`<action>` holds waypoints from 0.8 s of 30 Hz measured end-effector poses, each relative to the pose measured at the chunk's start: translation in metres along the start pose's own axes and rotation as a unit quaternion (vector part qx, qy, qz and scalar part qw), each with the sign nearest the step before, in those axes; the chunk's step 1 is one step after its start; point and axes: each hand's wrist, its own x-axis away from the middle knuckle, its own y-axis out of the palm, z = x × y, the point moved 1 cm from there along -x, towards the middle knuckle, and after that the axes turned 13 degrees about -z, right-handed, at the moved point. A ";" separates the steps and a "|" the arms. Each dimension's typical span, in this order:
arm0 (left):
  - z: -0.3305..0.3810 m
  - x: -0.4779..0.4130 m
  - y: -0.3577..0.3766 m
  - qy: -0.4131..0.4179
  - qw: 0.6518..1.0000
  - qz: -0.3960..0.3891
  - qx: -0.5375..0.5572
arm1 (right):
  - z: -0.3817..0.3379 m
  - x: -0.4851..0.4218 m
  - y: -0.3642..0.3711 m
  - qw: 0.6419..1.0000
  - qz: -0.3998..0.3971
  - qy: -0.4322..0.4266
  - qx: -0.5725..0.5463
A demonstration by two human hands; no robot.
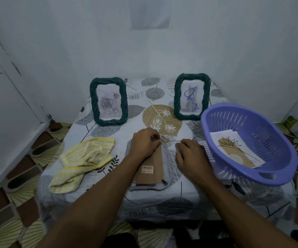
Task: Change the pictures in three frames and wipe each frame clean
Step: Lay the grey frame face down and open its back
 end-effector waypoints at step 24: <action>-0.030 0.126 -0.040 0.045 0.999 -0.002 0.016 | -0.008 0.002 -0.007 0.999 -0.042 -0.011 0.031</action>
